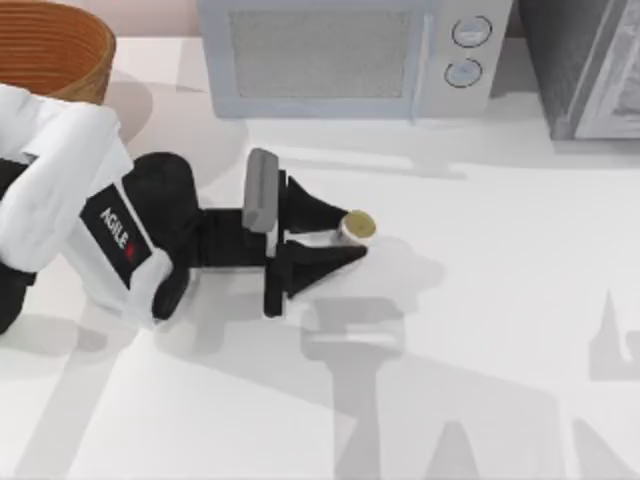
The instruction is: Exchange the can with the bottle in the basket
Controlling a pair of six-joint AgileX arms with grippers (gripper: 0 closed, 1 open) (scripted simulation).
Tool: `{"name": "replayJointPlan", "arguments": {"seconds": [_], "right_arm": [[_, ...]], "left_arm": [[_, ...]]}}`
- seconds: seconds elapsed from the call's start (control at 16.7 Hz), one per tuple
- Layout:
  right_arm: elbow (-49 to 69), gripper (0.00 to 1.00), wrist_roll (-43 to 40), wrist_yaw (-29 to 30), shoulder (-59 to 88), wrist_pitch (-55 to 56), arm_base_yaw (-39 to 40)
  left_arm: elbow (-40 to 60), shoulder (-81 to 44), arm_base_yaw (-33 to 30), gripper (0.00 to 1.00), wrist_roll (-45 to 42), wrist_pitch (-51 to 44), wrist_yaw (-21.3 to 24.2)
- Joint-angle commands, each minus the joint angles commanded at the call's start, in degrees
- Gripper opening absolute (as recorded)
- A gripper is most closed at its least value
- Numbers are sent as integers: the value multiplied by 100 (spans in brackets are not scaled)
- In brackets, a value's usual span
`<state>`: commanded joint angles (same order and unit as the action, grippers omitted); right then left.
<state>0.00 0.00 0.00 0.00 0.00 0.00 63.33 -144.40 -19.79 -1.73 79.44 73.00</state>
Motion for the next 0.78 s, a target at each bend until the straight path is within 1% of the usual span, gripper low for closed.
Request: {"name": "replayJointPlan", "arguments": {"seconds": [0.72,0.78], "right_arm": [[0,100,0,0,0,0,0],[0,100,0,0,0,0,0]], "left_arm": [[0,0,0,98,0,0,0],[0,0,0,100,0,0,0]]}}
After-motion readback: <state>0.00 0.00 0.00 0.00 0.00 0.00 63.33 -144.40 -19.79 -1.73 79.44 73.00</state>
